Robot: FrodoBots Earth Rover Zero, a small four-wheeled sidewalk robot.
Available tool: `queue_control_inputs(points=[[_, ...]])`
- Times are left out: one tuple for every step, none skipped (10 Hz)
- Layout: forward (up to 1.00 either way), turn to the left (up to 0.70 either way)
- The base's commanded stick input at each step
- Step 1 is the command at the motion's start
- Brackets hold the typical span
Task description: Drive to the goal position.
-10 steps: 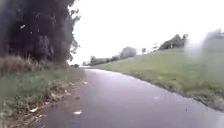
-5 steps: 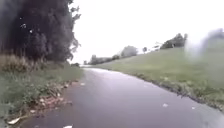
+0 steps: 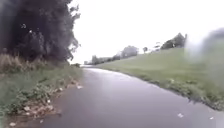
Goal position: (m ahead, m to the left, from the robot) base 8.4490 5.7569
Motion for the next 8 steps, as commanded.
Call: queue_control_inputs(points=[[0.70, 0.00], [0.70, 0.00], [0.70, 0.00], [0.70, 0.00], [0.70, 0.00], [0.70, 0.00], [0.70, 0.00], [0.70, 0.00]])
